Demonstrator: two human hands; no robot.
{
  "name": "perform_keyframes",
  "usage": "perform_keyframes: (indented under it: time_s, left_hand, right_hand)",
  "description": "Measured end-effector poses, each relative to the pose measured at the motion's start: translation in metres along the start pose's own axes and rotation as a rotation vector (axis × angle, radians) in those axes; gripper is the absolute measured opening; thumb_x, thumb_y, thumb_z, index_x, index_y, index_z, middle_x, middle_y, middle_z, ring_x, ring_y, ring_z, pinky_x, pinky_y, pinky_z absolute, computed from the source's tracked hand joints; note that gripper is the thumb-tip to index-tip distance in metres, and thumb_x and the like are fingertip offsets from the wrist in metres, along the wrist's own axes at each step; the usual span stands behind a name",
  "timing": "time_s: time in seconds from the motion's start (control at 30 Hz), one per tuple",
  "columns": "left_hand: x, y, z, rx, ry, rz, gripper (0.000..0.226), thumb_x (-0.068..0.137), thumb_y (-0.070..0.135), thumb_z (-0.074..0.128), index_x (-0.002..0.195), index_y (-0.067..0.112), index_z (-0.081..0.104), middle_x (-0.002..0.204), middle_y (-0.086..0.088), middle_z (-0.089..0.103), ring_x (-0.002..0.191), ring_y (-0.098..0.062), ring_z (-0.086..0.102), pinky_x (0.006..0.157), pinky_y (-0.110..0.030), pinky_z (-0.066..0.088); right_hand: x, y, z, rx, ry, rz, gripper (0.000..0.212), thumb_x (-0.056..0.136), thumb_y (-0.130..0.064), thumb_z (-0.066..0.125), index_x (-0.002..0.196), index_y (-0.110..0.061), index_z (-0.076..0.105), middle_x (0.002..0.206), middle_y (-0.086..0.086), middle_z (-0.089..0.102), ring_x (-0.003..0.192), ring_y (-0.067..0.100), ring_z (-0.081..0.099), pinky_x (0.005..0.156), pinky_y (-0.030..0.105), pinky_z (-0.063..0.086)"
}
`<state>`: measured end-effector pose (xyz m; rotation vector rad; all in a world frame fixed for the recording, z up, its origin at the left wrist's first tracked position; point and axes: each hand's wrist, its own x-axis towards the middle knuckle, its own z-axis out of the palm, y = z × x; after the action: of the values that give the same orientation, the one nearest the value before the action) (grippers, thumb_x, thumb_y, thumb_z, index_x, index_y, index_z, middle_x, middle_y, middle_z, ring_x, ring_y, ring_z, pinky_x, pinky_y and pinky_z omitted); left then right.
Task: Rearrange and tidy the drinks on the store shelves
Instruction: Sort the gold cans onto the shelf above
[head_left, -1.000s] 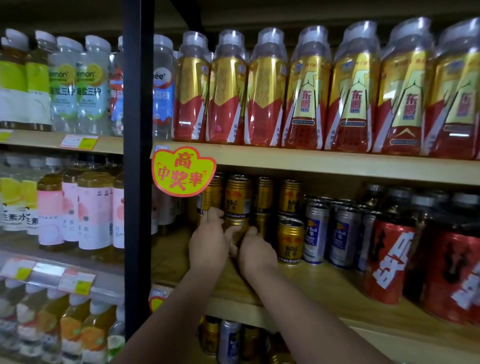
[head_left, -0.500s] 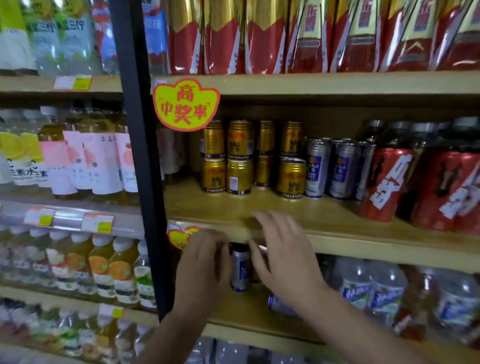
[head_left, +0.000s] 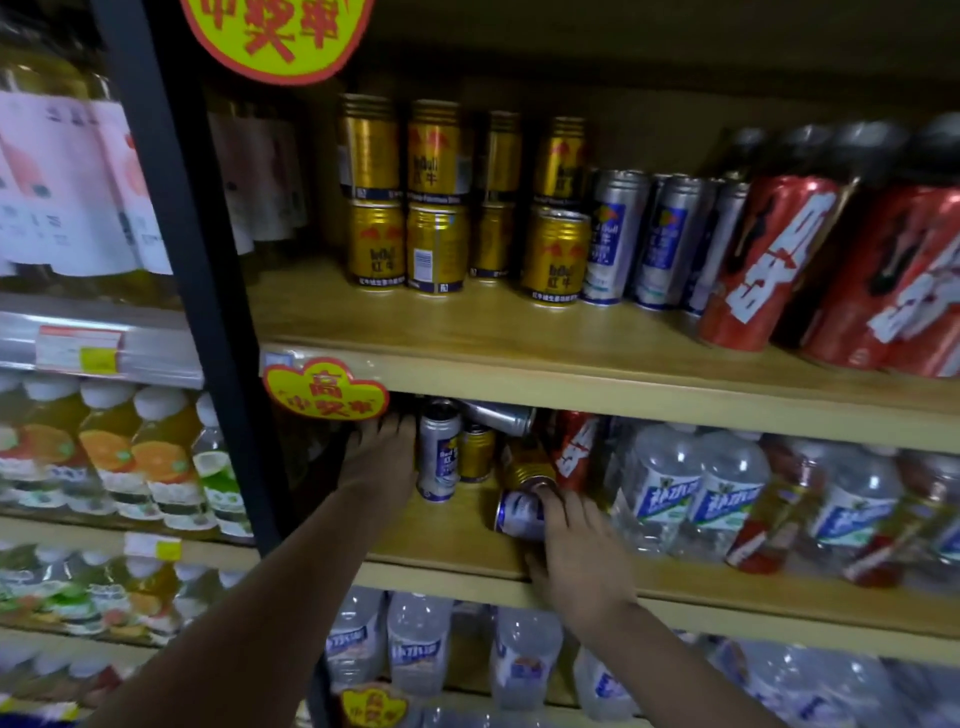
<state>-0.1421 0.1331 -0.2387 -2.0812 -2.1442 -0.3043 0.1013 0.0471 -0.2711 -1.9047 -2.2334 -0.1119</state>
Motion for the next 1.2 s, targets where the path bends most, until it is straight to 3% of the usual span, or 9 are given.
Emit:
perform_keyframes:
  time_s: [0.2, 0.37, 0.47, 0.6, 0.77, 0.93, 1.07, 1.13, 1.2]
  left_hand:
    - [-0.001, -0.004, -0.001, -0.212, 0.014, -0.071, 0.061, 0.088, 0.029, 0.07, 0.139, 0.018, 0.039, 0.143, -0.008, 0.045, 0.132, -0.031, 0.04, 0.099, -0.042, 0.044]
    - [-0.023, -0.016, -0.005, -0.392, 0.025, -0.126, 0.066, 0.083, 0.029, 0.077, 0.135, 0.018, 0.039, 0.141, -0.007, 0.041, 0.125, -0.031, 0.047, 0.093, -0.044, 0.05]
    - [-0.038, -0.028, -0.006, -0.421, 0.016, -0.131, 0.077, 0.081, 0.034, 0.077, 0.143, 0.02, 0.032, 0.145, -0.005, 0.036, 0.125, -0.032, 0.048, 0.093, -0.046, 0.051]
    - [-0.056, -0.043, -0.01, -0.289, -0.007, -0.146, 0.084, 0.085, 0.039, 0.071, 0.151, 0.016, 0.025, 0.15, -0.012, 0.023, 0.132, -0.037, 0.042, 0.101, -0.046, 0.046]
    - [-0.07, -0.044, -0.013, -0.27, -0.037, -0.152, 0.087, 0.091, 0.03, 0.063, 0.156, 0.006, 0.011, 0.155, -0.023, 0.02, 0.133, -0.042, 0.044, 0.101, -0.042, 0.047]
    - [-0.071, -0.041, -0.012, -0.324, -0.076, -0.204, 0.093, 0.093, 0.029, 0.061, 0.158, 0.007, -0.001, 0.163, -0.022, 0.007, 0.136, -0.042, 0.045, 0.098, -0.04, 0.047]
    - [-0.07, -0.044, -0.012, -0.353, -0.093, -0.21, 0.093, 0.089, 0.027, 0.067, 0.157, 0.012, 0.005, 0.163, -0.02, 0.009, 0.128, -0.043, 0.053, 0.093, -0.042, 0.049]
    - [-0.07, -0.045, -0.012, -0.366, -0.087, -0.204, 0.093, 0.088, 0.027, 0.069, 0.157, 0.015, 0.007, 0.163, -0.018, 0.011, 0.128, -0.042, 0.053, 0.094, -0.043, 0.05]
    - [-0.072, -0.044, -0.012, -0.386, -0.058, -0.188, 0.093, 0.086, 0.029, 0.072, 0.156, 0.016, 0.012, 0.161, -0.016, 0.017, 0.124, -0.04, 0.056, 0.091, -0.042, 0.052]
  right_hand:
    - [0.015, 0.001, -0.005, -0.138, -0.004, -0.096, 0.067, 0.097, -0.026, 0.05, 0.158, -0.017, 0.022, 0.145, 0.007, 0.041, 0.13, 0.028, 0.038, 0.11, 0.041, 0.032]
    - [0.021, 0.005, -0.011, -0.162, -0.02, -0.248, 0.061, 0.096, -0.037, 0.05, 0.153, -0.021, 0.034, 0.142, 0.004, 0.044, 0.129, 0.027, 0.041, 0.105, 0.042, 0.035]
    - [0.02, -0.005, -0.011, -0.018, 0.076, -0.298, 0.063, 0.095, -0.051, 0.05, 0.15, -0.024, 0.038, 0.136, -0.001, 0.049, 0.124, 0.021, 0.047, 0.099, 0.035, 0.043]
    - [0.029, -0.043, -0.01, 0.503, 0.147, -0.237, 0.062, 0.09, -0.063, 0.058, 0.142, -0.033, 0.042, 0.129, -0.013, 0.055, 0.114, 0.008, 0.054, 0.086, 0.025, 0.048]
    - [0.049, -0.094, 0.003, 0.86, 0.107, -0.13, 0.061, 0.087, -0.044, 0.074, 0.14, -0.027, 0.049, 0.13, -0.009, 0.063, 0.115, 0.01, 0.06, 0.082, 0.003, 0.038]
    - [0.064, -0.129, 0.017, 0.857, 0.13, -0.06, 0.063, 0.088, -0.03, 0.076, 0.143, -0.022, 0.046, 0.135, 0.002, 0.043, 0.123, 0.017, 0.049, 0.098, 0.024, 0.041]
    - [0.065, -0.134, 0.02, 0.993, 0.14, 0.025, 0.057, 0.083, -0.022, 0.083, 0.126, -0.022, 0.046, 0.119, -0.001, 0.056, 0.113, 0.017, 0.058, 0.093, 0.033, 0.052]
    - [0.06, -0.122, 0.018, 1.006, 0.169, 0.022, 0.054, 0.084, -0.025, 0.082, 0.122, -0.028, 0.044, 0.107, -0.007, 0.056, 0.102, 0.012, 0.059, 0.082, 0.024, 0.05]
    - [0.051, -0.096, 0.019, 0.905, 0.325, 0.042, 0.046, 0.088, -0.032, 0.075, 0.124, -0.029, 0.047, 0.104, -0.012, 0.053, 0.098, 0.005, 0.054, 0.079, 0.014, 0.043]
